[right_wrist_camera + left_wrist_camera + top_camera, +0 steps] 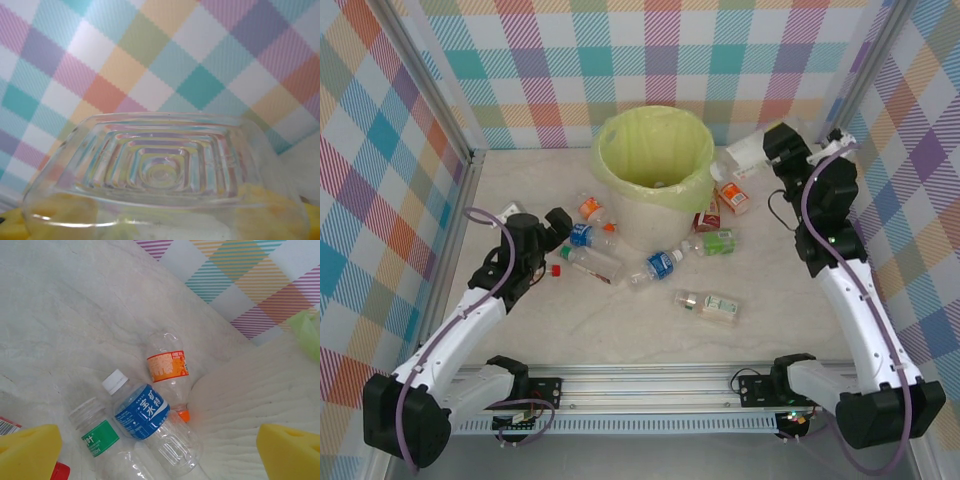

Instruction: Put the plastic bottles in the bin

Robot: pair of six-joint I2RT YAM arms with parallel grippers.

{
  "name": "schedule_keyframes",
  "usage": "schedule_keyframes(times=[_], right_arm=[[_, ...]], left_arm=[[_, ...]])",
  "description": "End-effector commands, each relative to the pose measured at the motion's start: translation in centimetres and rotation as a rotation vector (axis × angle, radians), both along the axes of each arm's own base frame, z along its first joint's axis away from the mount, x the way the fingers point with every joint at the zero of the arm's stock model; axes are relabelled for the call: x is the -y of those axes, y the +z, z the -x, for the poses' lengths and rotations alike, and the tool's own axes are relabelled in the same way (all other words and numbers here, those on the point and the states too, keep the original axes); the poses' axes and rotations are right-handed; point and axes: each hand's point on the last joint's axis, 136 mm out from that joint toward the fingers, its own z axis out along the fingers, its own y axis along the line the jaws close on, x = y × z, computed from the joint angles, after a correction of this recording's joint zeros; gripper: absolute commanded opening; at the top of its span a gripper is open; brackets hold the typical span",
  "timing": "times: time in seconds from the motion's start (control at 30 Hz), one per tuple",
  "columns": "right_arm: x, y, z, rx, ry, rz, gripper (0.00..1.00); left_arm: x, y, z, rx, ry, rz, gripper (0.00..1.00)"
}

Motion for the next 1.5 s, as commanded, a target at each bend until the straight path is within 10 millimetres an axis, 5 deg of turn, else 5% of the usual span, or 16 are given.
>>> schedule_keyframes(times=[0.0, 0.2, 0.43, 0.6, 0.77, 0.9, 1.07, 1.23, 1.47], right_arm=[[-4.4, 6.0, 0.1, 0.218, 0.214, 0.111, 0.57], [-8.8, 6.6, -2.9, 0.218, 0.304, 0.240, 0.58], [-13.4, 2.3, -6.6, 0.116, 0.283, 0.606, 0.59], [-17.5, -1.2, -8.0, 0.114, 0.261, 1.022, 0.64], [-19.4, -4.3, -9.7, 0.060, 0.214, 1.301, 0.65], [-21.4, -7.5, -10.2, 0.026, 0.233, 1.524, 0.76], [-24.1, -9.4, -8.4, 0.029, 0.393, 1.510, 0.87], [-25.3, -7.5, -5.9, 0.082, 0.500, 1.350, 0.98], [-24.5, -5.0, -4.2, 0.119, 0.480, 1.240, 1.00]], left_arm=[[-1.1, -0.4, 0.6, -0.013, 0.041, -0.001, 1.00], [-1.7, -0.8, 1.3, -0.020, 0.062, -0.001, 1.00], [-2.6, -1.1, 2.0, -0.025, 0.088, 0.007, 1.00], [-3.0, -1.3, 2.3, -0.023, 0.105, 0.020, 1.00], [-3.2, -1.5, 2.5, -0.025, 0.116, 0.027, 1.00], [-3.4, -1.9, 2.5, -0.031, 0.126, 0.027, 1.00], [-3.4, -2.1, 2.5, -0.035, 0.132, 0.031, 1.00], [-3.5, -2.2, 2.4, -0.039, 0.133, 0.031, 1.00], [-3.4, -2.8, 2.3, -0.053, 0.139, 0.045, 1.00]])
